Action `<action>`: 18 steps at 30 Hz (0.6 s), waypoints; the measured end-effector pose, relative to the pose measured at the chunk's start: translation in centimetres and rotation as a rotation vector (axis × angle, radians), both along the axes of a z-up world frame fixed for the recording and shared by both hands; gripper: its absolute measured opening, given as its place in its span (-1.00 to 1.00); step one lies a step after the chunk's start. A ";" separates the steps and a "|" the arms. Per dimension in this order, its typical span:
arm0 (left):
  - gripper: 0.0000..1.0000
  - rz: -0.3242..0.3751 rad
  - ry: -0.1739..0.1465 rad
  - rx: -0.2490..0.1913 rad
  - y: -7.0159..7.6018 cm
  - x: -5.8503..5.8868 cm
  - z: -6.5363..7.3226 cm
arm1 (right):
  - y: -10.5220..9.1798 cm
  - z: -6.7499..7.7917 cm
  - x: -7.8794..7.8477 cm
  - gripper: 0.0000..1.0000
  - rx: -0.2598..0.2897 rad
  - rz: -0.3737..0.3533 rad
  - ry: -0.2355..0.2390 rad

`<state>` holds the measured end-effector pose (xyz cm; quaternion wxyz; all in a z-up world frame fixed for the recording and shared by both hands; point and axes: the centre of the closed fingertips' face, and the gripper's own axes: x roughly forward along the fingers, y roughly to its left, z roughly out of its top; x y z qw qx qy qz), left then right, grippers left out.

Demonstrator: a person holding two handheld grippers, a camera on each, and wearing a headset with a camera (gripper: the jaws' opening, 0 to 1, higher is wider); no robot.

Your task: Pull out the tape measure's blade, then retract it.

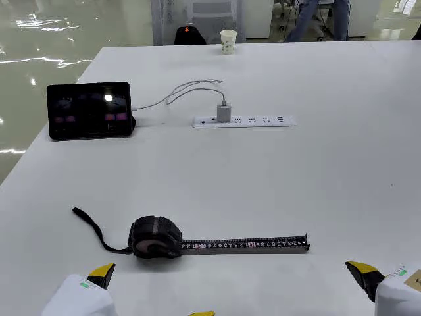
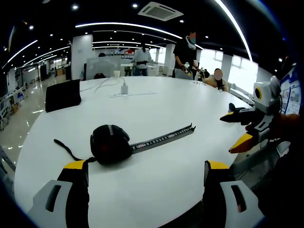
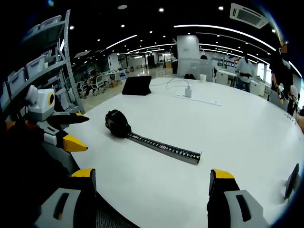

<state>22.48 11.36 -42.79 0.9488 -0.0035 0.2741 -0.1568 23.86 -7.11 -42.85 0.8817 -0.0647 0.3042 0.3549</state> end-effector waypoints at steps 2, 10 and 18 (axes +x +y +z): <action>0.98 0.001 0.001 0.000 0.0 0.1 -0.1 | 0.0 0.0 0.1 0.98 -0.001 0.003 -0.003; 0.98 0.012 -0.001 0.002 0.3 0.7 -0.3 | -0.1 -0.3 0.1 0.98 -0.001 0.040 0.003; 0.98 0.019 -0.007 0.001 0.4 1.9 -0.4 | 0.1 -0.6 0.4 0.98 0.007 0.113 -0.001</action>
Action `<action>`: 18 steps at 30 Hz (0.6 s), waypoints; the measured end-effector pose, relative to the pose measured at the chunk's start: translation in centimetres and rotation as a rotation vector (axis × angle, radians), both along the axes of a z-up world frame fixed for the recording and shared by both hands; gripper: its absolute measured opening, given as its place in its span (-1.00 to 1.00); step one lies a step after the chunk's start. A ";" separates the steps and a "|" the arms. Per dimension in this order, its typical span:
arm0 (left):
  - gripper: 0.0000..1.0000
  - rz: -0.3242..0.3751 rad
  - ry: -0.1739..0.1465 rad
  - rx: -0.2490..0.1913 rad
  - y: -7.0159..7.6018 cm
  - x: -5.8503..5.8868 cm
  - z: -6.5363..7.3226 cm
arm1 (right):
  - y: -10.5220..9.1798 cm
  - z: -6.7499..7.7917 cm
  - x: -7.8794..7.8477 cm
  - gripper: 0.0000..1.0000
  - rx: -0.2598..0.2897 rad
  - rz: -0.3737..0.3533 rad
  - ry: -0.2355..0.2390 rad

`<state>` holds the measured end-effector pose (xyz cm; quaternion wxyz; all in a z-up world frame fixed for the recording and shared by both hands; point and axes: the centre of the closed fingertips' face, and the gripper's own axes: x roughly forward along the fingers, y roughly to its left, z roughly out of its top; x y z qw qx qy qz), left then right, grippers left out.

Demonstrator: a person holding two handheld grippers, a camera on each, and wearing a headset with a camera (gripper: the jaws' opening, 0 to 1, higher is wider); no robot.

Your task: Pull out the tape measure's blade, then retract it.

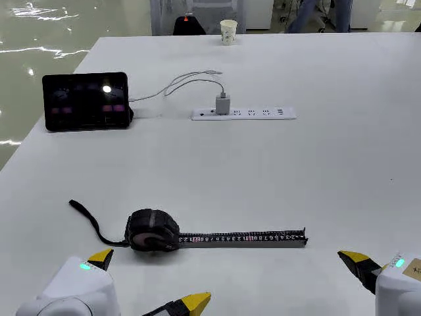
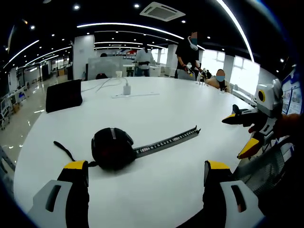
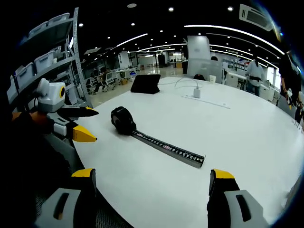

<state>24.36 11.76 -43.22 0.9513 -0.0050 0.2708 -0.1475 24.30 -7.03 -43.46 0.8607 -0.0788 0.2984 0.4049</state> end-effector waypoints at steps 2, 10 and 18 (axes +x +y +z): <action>0.98 0.006 -0.002 -0.003 0.1 0.2 0.0 | 0.1 -0.2 0.0 0.96 0.003 0.022 0.006; 0.98 0.021 -0.001 -0.001 0.8 1.4 -0.4 | 0.2 -0.5 0.3 0.94 0.013 0.105 -0.007; 0.98 0.036 0.000 0.000 1.2 2.3 -0.9 | -0.1 -1.0 0.8 0.86 0.007 0.189 -0.018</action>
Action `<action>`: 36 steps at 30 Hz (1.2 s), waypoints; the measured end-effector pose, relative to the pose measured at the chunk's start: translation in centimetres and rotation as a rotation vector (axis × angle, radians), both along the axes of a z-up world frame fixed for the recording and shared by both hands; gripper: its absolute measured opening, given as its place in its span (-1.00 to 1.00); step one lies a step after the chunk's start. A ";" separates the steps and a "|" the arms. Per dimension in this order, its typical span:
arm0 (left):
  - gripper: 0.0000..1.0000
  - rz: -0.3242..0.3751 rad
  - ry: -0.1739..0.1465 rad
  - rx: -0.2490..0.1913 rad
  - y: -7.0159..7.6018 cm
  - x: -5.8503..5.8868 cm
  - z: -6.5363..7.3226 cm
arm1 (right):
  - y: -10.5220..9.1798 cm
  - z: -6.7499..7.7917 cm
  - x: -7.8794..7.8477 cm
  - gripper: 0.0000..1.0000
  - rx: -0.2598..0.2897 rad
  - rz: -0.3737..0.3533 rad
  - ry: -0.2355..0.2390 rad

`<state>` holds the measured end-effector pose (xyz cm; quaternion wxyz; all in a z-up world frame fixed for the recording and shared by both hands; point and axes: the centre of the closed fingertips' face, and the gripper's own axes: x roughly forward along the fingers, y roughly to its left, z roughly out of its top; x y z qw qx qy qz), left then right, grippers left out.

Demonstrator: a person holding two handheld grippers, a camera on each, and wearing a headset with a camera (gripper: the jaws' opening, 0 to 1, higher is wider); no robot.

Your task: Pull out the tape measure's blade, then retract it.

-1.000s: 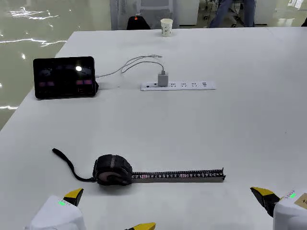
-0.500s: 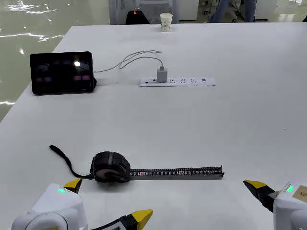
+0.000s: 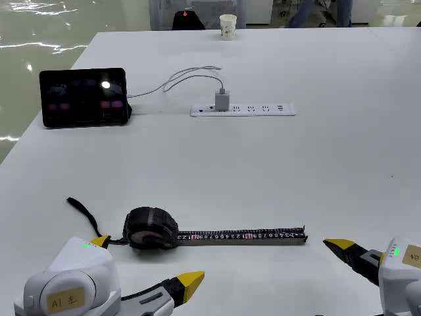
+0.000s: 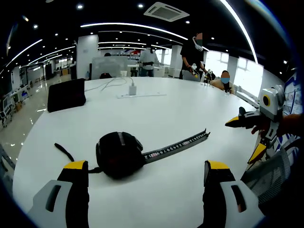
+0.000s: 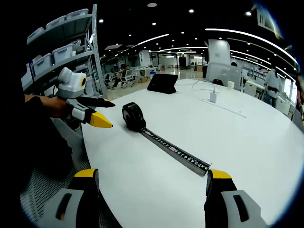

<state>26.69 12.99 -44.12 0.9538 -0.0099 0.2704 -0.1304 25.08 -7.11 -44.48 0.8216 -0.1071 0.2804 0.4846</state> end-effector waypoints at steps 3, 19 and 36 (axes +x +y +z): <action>0.98 0.001 0.004 0.001 0.0 0.2 -0.2 | -0.1 -0.2 0.2 0.84 -0.006 0.031 -0.008; 0.98 0.018 0.011 0.007 0.0 1.5 -1.0 | -1.3 -1.7 2.1 0.54 -0.083 0.196 -0.052; 0.97 0.048 0.029 0.004 0.6 2.9 -1.6 | -2.1 -2.9 4.8 0.23 -0.147 0.303 -0.078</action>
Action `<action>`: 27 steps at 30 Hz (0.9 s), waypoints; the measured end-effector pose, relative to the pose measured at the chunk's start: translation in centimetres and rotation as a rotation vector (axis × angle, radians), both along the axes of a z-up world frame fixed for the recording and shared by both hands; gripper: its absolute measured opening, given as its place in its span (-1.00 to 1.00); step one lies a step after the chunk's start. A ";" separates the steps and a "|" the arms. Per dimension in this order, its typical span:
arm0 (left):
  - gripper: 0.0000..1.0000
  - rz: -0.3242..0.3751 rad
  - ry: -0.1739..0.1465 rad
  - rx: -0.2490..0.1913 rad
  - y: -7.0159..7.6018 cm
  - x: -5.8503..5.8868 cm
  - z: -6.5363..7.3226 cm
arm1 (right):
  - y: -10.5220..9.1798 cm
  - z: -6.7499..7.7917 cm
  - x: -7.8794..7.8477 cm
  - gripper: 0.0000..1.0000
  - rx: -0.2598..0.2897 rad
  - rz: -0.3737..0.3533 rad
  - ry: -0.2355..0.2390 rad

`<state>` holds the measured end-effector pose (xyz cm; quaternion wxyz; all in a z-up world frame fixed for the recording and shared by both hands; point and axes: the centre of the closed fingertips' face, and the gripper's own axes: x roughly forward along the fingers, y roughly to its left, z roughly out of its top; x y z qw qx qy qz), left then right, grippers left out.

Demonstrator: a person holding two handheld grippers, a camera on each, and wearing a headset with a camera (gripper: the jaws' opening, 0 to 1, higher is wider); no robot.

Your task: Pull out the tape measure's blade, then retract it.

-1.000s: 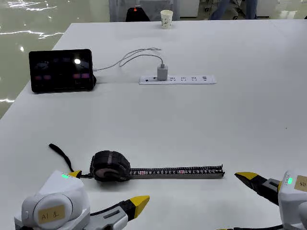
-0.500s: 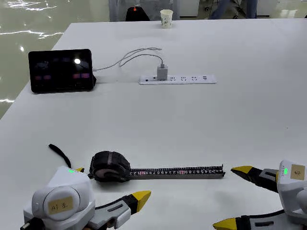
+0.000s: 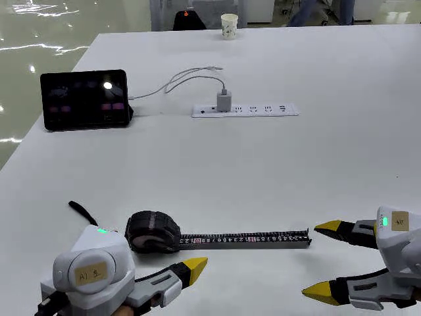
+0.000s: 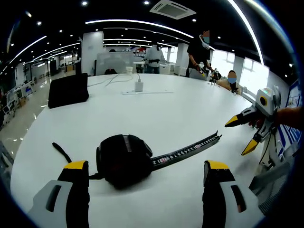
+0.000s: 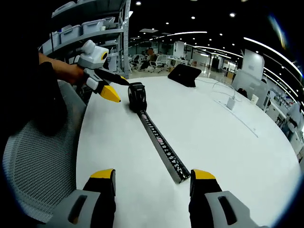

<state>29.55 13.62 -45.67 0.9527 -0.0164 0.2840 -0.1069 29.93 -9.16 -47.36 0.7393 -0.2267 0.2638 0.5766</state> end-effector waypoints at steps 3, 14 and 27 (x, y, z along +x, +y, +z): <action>0.96 0.002 0.000 0.003 0.1 0.3 -0.1 | -0.1 -0.2 0.5 0.20 -0.008 0.009 -0.004; 0.93 0.009 0.002 0.008 0.4 1.4 -0.4 | -0.6 -1.3 2.5 0.01 -0.035 0.038 0.001; 0.76 0.041 0.017 -0.002 1.2 2.5 -0.8 | -0.7 -2.7 3.6 -0.25 -0.076 0.101 0.021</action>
